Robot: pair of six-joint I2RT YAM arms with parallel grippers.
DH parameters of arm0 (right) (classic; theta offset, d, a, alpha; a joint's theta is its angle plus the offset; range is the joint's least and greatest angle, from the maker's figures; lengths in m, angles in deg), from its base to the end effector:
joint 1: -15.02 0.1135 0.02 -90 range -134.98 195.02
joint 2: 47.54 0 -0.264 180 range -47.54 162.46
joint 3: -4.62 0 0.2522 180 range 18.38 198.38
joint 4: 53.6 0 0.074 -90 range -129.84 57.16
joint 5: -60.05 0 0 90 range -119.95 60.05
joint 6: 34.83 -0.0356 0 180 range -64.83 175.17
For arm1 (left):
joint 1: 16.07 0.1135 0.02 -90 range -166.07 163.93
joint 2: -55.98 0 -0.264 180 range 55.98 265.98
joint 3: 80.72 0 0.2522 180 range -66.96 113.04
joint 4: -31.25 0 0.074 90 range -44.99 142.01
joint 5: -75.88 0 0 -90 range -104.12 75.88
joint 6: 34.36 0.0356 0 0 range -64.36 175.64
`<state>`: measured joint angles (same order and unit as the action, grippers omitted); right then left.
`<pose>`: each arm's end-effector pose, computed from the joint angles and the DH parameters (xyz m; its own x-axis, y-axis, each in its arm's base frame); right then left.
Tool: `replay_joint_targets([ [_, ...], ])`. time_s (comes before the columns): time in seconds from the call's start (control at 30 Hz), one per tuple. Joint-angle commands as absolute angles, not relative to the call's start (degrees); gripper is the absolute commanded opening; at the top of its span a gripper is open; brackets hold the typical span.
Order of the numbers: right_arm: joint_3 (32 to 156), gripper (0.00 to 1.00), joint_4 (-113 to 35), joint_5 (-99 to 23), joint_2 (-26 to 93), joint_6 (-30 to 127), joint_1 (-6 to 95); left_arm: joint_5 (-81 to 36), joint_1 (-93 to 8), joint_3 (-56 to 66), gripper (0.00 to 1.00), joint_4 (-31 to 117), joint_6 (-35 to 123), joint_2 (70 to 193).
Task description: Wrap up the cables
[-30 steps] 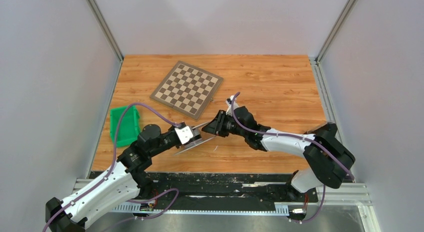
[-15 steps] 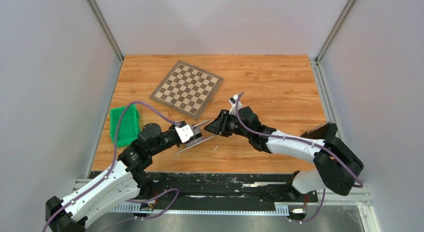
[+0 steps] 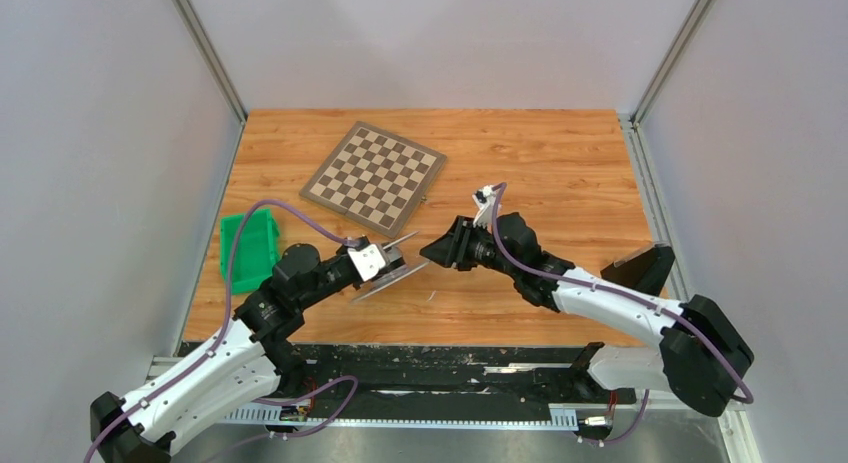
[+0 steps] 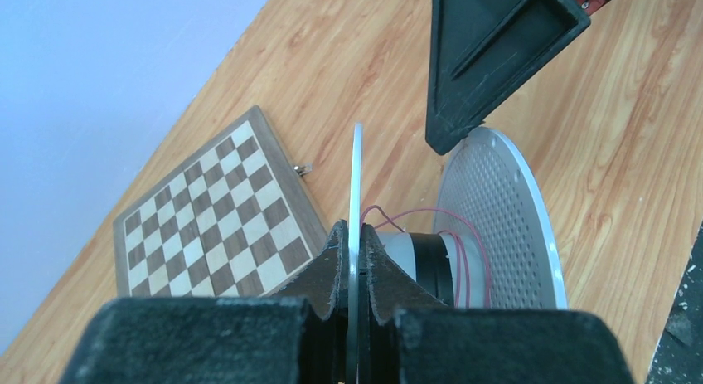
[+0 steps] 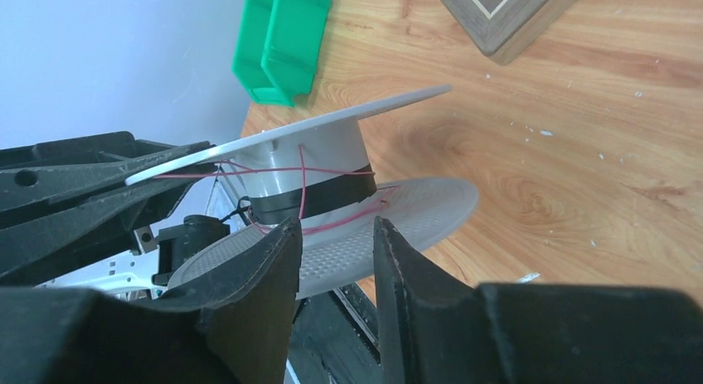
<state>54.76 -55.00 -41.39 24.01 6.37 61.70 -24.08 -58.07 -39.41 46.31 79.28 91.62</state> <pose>0.1825 0.2039 0.2346 -0.7874 0.2400 -0.5679 -0.3773 0.5409 0.7517 0.1178 -0.1143 0.2745 0.2040 0.3477 -0.9151 0.7685 0.5221 0.3698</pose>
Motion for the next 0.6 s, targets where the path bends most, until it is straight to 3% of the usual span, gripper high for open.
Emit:
replay_joint_targets([
  [0.0, 54.5, 0.37, -50.1, -42.0, 20.0, 9.8, 61.3, -21.1, -57.5, -34.6, 0.0, 35.0, 79.0, 90.8],
  [0.33, 54.4, 0.45, -47.5, -39.1, 6.9, 30.4, 60.2, -23.6, -57.5, -33.4, 0.0, 37.5, 77.0, 90.7],
  [0.57, 56.5, 0.5, -47.5, -50.3, 1.0, 50.2, 60.2, -27.4, -57.5, -31.5, 0.0, 40.8, 73.2, 91.4],
])
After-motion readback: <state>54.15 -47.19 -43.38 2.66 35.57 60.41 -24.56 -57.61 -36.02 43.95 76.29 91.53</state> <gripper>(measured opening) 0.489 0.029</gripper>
